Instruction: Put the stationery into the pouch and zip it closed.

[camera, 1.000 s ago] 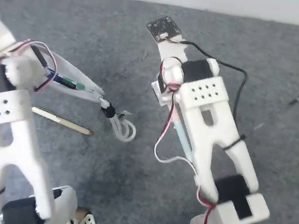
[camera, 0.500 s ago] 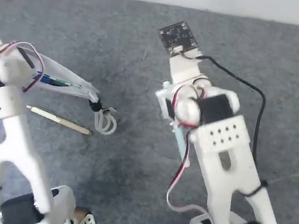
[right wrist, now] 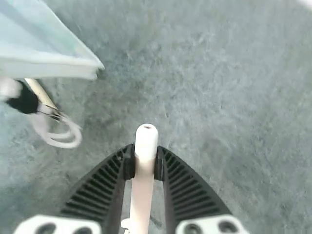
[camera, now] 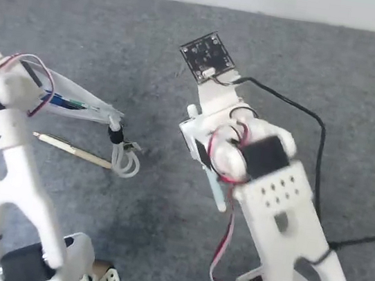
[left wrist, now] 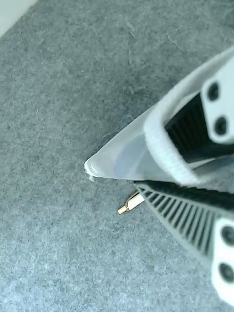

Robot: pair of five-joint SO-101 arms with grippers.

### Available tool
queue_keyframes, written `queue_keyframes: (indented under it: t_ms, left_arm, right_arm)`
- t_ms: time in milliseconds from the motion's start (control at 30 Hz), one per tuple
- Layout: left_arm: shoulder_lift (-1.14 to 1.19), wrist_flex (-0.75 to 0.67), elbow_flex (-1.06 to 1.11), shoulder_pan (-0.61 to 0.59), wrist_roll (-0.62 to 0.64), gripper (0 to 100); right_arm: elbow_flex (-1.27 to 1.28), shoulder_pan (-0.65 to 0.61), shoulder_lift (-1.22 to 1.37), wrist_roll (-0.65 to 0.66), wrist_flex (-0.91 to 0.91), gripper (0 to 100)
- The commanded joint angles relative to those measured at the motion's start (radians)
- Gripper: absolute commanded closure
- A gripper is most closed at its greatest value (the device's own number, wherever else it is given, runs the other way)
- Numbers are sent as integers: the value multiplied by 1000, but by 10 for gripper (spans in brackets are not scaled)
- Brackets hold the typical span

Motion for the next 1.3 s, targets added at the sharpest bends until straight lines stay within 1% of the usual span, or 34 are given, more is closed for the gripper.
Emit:
queue_keyframes:
  t_ms: [0,300,467,667,767,967,1067,1267]
  left_arm:
    - [-6,-28,-15,2,-8,988]
    - [-6,-28,-15,5,-8,988]
    - [-6,-26,-15,58,-8,988]
    - [-6,-9,-12,112,-8,988]
    - [-6,-3,-12,129,-8,988]
    - [-6,-6,2,129,-8,988]
    - [-6,-9,8,129,-8,988]
    - [-6,-8,8,129,-9,988]
  right_arm:
    - [8,-12,-128,-11,-18,993]
    - [26,-16,-274,-12,-25,993]
    - [29,-44,-283,-21,-71,993]
    - [29,-44,-289,-245,-145,993]
    - [34,-44,-289,-315,-177,993]
    - [32,-48,-291,-330,-231,993]
    - [28,-85,-303,-330,-248,993]
    - [32,-174,-403,-330,-338,993]
